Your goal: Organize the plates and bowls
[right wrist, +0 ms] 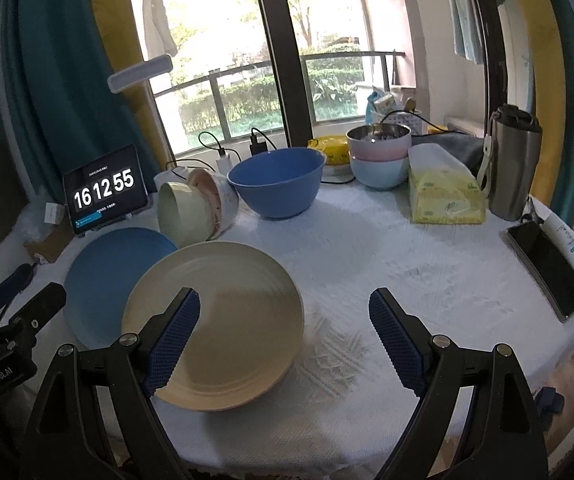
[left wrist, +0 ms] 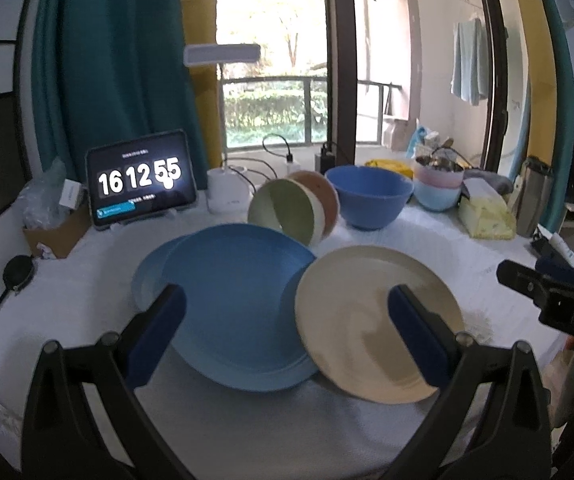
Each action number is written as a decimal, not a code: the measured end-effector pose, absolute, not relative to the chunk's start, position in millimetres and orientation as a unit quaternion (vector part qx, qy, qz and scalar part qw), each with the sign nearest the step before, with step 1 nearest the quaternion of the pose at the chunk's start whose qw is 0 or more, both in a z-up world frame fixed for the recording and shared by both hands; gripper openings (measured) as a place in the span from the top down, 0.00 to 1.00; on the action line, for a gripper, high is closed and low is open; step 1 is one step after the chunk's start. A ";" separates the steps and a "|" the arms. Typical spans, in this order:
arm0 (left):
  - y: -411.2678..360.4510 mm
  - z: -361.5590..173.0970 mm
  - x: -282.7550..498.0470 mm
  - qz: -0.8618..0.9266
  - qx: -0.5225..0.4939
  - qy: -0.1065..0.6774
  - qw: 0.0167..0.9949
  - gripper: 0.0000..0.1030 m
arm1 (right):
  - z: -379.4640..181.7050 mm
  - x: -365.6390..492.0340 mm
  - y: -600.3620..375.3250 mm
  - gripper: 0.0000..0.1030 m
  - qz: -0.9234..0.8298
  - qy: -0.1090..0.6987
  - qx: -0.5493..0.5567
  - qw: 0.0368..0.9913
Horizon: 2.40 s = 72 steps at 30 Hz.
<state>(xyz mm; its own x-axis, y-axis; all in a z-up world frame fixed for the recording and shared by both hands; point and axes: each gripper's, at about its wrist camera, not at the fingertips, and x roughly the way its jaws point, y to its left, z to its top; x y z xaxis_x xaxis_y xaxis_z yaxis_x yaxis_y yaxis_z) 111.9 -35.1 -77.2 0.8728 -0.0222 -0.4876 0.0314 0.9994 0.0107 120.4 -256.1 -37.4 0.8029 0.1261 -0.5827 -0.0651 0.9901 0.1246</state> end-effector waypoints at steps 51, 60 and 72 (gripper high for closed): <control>-63.1 -153.0 204.0 -0.022 0.029 0.405 0.914 0.77 | -118.7 206.5 -262.6 0.90 0.097 0.428 0.066 0.896; -79.4 -144.4 200.2 -0.037 0.041 0.395 0.917 0.77 | -108.3 201.3 -277.9 0.90 0.084 0.413 0.075 0.904; -113.5 -142.0 206.5 -0.070 0.054 0.396 0.914 0.77 | -101.9 197.4 -312.5 0.90 0.055 0.404 0.087 0.909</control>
<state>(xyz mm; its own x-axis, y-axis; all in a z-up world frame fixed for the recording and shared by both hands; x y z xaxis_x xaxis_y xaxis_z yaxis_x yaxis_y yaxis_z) 206.5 -113.5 -142.0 0.6770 -0.0852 -0.7311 0.1703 0.9845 0.0430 197.4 -312.6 -101.9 0.6683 0.1693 -0.7244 -0.0291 0.9790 0.2019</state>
